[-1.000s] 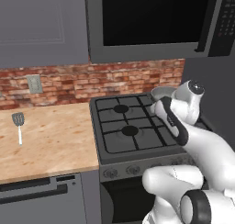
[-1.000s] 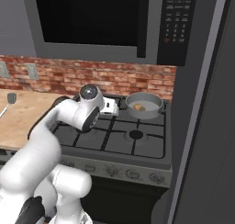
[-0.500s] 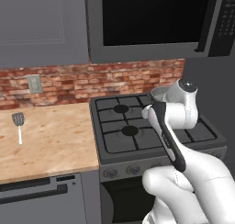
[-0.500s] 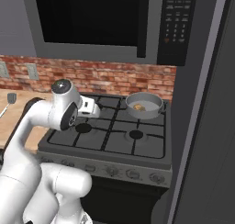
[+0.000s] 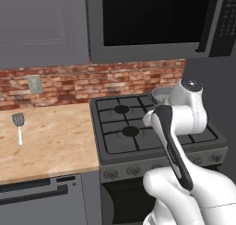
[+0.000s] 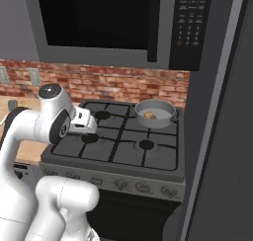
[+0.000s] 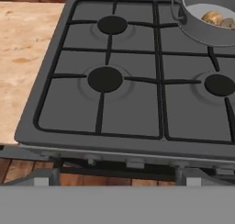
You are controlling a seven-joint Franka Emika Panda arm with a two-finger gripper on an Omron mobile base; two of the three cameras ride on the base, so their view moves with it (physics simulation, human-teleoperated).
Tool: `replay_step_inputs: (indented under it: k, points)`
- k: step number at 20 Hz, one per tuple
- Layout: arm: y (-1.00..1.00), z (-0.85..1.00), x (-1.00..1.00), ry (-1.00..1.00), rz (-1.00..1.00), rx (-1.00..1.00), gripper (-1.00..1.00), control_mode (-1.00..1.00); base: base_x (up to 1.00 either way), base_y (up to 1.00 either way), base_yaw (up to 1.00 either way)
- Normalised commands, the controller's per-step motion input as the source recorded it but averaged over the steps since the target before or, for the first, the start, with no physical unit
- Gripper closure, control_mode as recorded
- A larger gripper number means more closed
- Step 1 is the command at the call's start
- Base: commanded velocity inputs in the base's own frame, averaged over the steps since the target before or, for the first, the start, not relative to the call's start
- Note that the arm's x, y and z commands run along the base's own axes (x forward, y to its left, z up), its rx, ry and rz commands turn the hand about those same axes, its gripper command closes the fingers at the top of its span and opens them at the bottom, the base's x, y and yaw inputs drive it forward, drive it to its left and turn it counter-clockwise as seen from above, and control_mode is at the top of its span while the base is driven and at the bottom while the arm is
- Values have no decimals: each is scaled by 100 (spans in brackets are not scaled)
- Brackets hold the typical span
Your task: Put the onion and garlic in the pot. Retrieve the spatula and lightly stir the vegetables in the pot.
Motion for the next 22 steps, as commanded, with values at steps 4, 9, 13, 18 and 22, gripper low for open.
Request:
replay_step_inputs:
  k: [4,9,13,18,22]
  points:
    - [0,4,-34,-1,0,0,-100,-100,0,0,0]
    - [0,0,0,0,0,0,-100,-100,0,0,0]
    - [0,0,0,0,0,0,-100,-100,0,0,0]
    - [0,0,0,0,0,0,-100,-100,0,0,0]
    - [0,0,0,0,0,0,-100,100,-28,24,3]
